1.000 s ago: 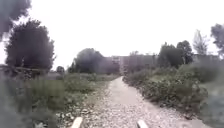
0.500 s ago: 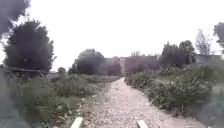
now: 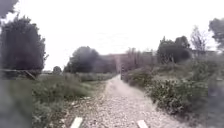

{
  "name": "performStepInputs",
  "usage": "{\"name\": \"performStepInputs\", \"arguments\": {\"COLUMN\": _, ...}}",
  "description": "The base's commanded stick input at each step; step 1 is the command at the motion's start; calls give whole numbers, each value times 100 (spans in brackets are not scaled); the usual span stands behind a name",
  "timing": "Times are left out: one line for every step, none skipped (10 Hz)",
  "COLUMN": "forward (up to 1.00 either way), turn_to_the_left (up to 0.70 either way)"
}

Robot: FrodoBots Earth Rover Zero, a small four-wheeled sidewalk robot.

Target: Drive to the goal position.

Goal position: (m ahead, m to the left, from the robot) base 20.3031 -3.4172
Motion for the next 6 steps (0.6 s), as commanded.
{"name": "performStepInputs", "arguments": {"forward": 70, "turn_to_the_left": 0}}
{"name": "performStepInputs", "arguments": {"forward": 70, "turn_to_the_left": 0}}
{"name": "performStepInputs", "arguments": {"forward": 70, "turn_to_the_left": -2}}
{"name": "performStepInputs", "arguments": {"forward": 70, "turn_to_the_left": -18}}
{"name": "performStepInputs", "arguments": {"forward": 70, "turn_to_the_left": -34}}
{"name": "performStepInputs", "arguments": {"forward": 70, "turn_to_the_left": -31}}
